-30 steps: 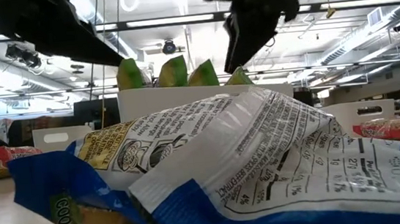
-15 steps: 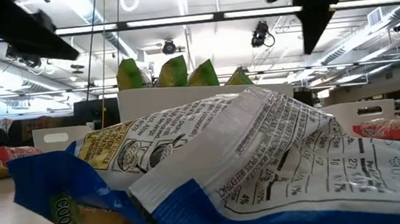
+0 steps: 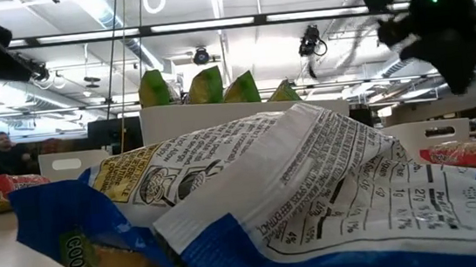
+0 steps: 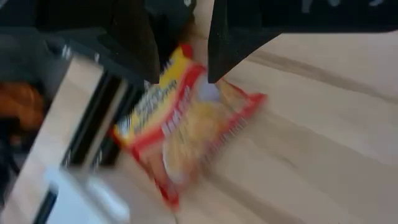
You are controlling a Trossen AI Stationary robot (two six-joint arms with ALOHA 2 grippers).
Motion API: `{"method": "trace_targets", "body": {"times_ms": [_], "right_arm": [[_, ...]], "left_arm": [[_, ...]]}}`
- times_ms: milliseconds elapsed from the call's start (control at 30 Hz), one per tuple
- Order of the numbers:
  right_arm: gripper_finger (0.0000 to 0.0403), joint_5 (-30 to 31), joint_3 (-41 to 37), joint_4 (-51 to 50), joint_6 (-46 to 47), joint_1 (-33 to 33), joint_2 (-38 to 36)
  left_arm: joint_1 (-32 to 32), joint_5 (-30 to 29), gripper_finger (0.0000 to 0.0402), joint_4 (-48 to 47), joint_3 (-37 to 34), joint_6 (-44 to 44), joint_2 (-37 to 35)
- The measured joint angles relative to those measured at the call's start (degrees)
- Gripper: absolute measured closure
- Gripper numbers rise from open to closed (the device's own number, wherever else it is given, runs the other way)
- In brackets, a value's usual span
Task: Sort Maruchan noodles
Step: Put the orange noodle pack into the top right white bin
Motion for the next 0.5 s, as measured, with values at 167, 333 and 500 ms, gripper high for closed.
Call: {"method": "trace_targets", "body": {"times_ms": [167,333,500], "right_arm": [[0.0261,-2.8,-8.2,6.2,3.1,-0.9,0.1],[0.0261,-3.0,-13.8,9.6,3.1,-3.9,0.5],[0.0261,-3.8,-15.3,11.0,0.1,-7.1,2.7]], "left_arm": [[-0.3,0.0,0.0175,0.0,0.0,-0.4,1.8],[-0.1,-0.1,0.0175,-0.1,0.0,-0.4,1.9],[-0.1,-0.9,0.0175,0.0,0.0,-0.4,1.9]]}}
